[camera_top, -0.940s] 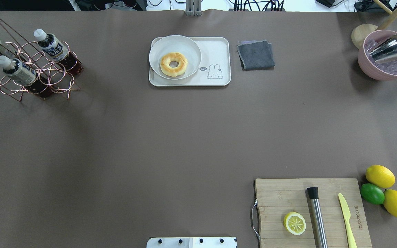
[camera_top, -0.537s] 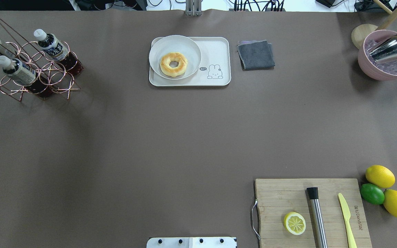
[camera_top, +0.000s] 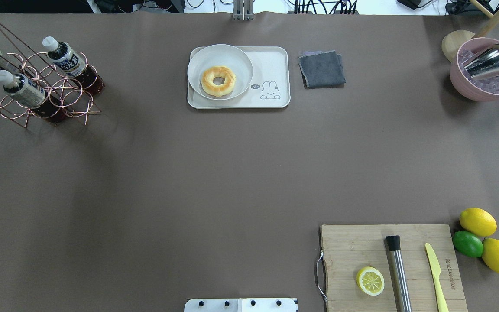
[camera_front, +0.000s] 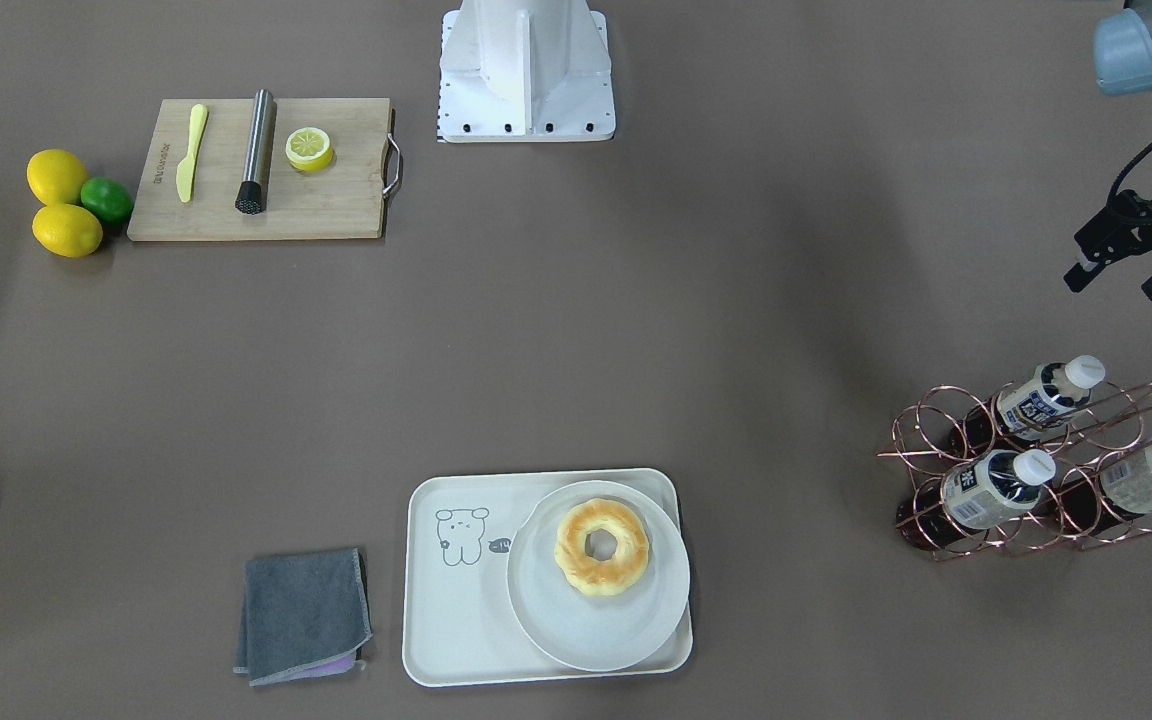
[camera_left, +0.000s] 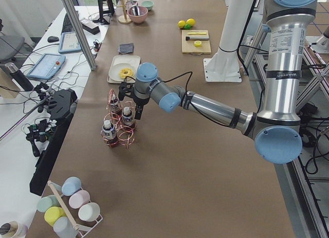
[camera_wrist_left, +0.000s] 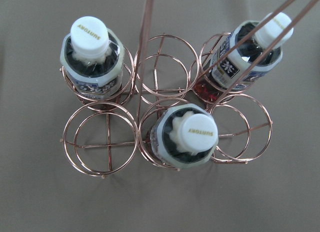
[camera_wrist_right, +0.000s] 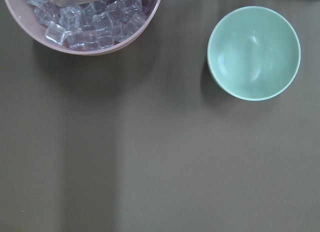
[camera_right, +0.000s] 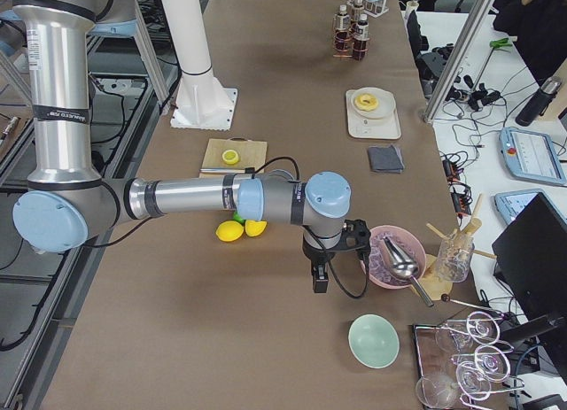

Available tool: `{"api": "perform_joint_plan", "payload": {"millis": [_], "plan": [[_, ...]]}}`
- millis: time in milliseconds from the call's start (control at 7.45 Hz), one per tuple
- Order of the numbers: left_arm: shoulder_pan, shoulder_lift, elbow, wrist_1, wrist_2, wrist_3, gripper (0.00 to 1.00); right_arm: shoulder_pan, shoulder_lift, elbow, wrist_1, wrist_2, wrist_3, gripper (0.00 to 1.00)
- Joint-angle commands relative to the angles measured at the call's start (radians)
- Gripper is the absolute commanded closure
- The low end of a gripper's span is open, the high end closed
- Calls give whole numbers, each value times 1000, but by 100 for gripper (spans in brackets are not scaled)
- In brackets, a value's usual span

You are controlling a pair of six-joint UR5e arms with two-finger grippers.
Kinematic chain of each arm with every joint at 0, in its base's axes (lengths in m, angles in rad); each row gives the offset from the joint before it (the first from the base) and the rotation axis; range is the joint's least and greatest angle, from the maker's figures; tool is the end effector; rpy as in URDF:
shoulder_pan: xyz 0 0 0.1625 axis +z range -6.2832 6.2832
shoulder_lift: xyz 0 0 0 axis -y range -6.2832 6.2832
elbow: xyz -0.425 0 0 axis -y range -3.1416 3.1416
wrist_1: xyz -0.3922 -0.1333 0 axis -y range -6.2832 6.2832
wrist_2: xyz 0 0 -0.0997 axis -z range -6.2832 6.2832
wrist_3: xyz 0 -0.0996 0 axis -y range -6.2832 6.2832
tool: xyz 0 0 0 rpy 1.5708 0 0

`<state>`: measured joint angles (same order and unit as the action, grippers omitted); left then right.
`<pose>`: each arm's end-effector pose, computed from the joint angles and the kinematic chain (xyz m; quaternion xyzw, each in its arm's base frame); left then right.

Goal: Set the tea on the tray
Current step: 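Lower the left gripper over a dark tea bottle in the copper rack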

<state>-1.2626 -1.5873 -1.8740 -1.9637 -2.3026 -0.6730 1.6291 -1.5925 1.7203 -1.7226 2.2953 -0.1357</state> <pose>0.0890 -0.4998 0.4551 0.1293 0.4492 -0.0360 0.8833 0.0950 -0.4729 0.6144 0.0232 -0.3538 -0.0319 0.9345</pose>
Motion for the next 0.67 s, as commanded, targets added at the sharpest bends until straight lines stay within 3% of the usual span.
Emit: {"api": "perform_joint_plan", "payload": {"millis": [0,269,537], "plan": [[37,-61,12,6,73,-42,3,0,-7,4,1,27,-1,0],[104,-83,41,3,194,-16,3,0,-12,2,14,27,-1,0],[104,-83,56,-1,196,15,3,0,-12,4,15,29,-1,0]]}}
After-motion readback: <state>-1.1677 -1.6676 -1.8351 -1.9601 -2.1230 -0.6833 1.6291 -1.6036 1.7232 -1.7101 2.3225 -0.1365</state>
